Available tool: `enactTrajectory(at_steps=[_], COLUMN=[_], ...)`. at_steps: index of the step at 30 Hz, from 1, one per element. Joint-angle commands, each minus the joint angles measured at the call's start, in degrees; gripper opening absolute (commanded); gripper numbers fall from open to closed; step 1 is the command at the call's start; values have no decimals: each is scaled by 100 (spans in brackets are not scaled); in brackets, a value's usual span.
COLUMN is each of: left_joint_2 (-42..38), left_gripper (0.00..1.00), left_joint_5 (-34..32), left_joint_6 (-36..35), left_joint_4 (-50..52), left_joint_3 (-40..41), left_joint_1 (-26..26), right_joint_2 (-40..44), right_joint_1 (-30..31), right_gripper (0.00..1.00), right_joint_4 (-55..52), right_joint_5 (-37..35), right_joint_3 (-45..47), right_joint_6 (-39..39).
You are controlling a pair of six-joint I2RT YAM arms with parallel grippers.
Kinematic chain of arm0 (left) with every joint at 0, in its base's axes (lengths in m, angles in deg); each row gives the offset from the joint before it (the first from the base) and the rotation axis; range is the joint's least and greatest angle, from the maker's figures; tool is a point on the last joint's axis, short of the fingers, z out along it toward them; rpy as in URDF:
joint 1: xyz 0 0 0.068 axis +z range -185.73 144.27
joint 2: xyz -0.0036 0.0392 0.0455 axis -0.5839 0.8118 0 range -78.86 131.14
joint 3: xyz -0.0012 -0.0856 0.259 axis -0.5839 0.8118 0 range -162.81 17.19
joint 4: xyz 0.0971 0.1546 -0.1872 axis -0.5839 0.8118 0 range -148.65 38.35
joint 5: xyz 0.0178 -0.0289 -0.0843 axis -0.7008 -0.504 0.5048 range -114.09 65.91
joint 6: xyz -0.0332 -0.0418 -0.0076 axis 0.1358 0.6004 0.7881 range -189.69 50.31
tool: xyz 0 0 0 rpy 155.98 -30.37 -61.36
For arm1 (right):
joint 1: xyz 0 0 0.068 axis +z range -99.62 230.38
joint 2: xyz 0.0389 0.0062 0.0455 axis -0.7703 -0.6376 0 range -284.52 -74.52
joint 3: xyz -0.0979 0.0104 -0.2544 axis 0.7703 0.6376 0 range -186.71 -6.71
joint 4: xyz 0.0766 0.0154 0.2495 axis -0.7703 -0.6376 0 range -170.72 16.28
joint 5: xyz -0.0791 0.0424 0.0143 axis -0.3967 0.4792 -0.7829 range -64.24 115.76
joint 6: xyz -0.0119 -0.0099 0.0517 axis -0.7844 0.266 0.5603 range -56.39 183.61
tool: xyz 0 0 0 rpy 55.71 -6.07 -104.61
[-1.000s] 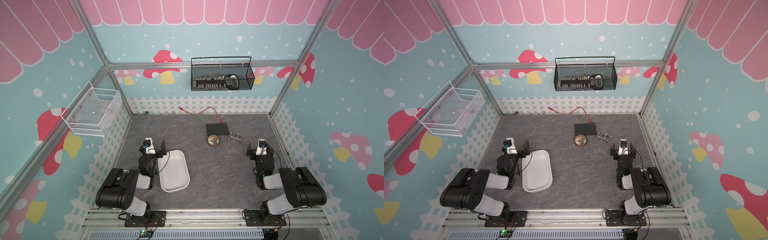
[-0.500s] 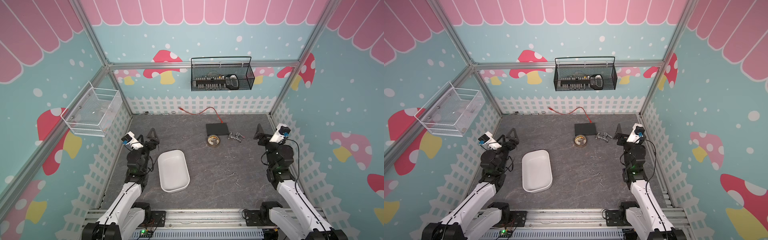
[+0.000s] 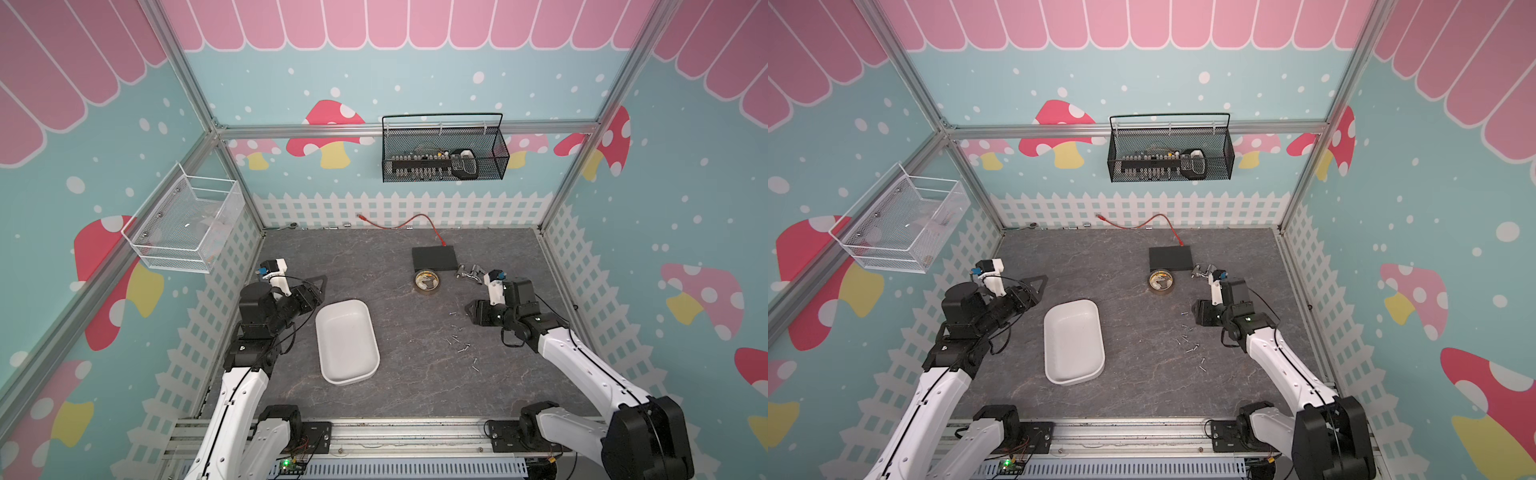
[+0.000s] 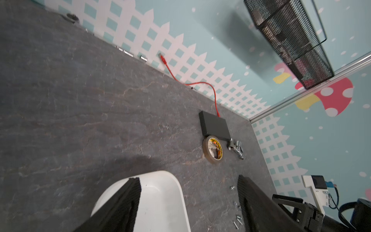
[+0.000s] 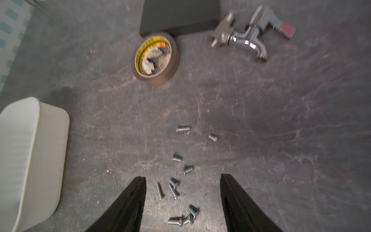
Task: Put the screws on the desktop into the storage box
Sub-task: Pick up the screw from the center of the board.
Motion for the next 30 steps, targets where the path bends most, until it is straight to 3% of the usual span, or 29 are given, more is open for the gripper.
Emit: enactTrajectory(at_steps=[1, 5, 13, 21, 25, 30], left_joint_2=[218, 291, 269, 369, 358, 384], left_gripper=[79, 75, 75, 75, 75, 75], left_joint_5=[318, 447, 284, 300, 283, 283], left_joint_6=[-356, -372, -356, -358, -348, -350], left_joint_4=[519, 524, 522, 531, 525, 528], left_joint_3=[33, 59, 83, 83, 90, 88], left_joint_1=[-70, -86, -95, -100, -95, -100], right_joint_2=[-805, -1785, -3350, -3870, -3895, -3995], right_joint_1=[284, 484, 556, 771, 798, 915], right_gripper=[61, 57, 54, 52, 46, 42], right_joint_4=[-550, -1018, -1614, -1808, -1792, -1799], right_joint_5=[-102, -642, -999, -916, -601, -787], right_joint_3=[-407, -1311, -2708, -3445, -3407, -3316], right_joint_6=[-159, -545, -1448, -2278, -2586, -2768])
